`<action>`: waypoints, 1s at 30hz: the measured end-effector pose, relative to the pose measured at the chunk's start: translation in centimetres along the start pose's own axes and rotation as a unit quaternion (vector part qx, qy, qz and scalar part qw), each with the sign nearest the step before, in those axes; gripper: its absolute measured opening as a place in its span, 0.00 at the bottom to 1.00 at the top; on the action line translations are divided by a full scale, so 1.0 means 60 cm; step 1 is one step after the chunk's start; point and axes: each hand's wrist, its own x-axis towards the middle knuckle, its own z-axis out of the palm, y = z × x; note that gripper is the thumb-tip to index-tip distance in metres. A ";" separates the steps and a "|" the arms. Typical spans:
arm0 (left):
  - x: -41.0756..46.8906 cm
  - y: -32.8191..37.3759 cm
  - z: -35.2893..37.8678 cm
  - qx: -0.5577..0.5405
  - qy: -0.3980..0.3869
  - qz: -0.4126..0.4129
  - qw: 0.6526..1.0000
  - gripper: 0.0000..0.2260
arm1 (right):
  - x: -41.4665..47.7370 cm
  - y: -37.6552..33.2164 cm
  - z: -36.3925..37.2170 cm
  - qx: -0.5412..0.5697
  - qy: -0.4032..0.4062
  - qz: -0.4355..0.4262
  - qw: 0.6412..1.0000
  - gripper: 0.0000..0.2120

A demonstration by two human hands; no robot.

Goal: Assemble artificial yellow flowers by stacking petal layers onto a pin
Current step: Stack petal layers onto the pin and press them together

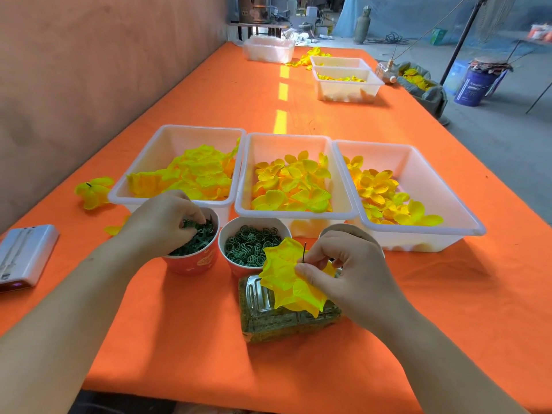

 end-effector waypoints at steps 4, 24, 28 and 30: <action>-0.003 0.005 0.003 0.026 -0.051 -0.011 0.998 0.13 | -0.001 -0.001 -0.001 -0.002 0.001 -0.004 1.000 0.14; 0.013 0.006 0.004 0.046 -0.081 0.011 0.996 0.03 | -0.002 -0.002 0.000 0.004 0.006 -0.003 1.000 0.17; 0.009 0.002 -0.031 -0.015 -0.025 -0.026 0.999 0.05 | -0.001 0.001 0.000 -0.001 0.007 0.002 1.000 0.15; 0.005 0.001 -0.047 -0.044 -0.035 -0.038 0.998 0.05 | -0.002 0.001 0.000 0.001 0.004 0.003 1.000 0.15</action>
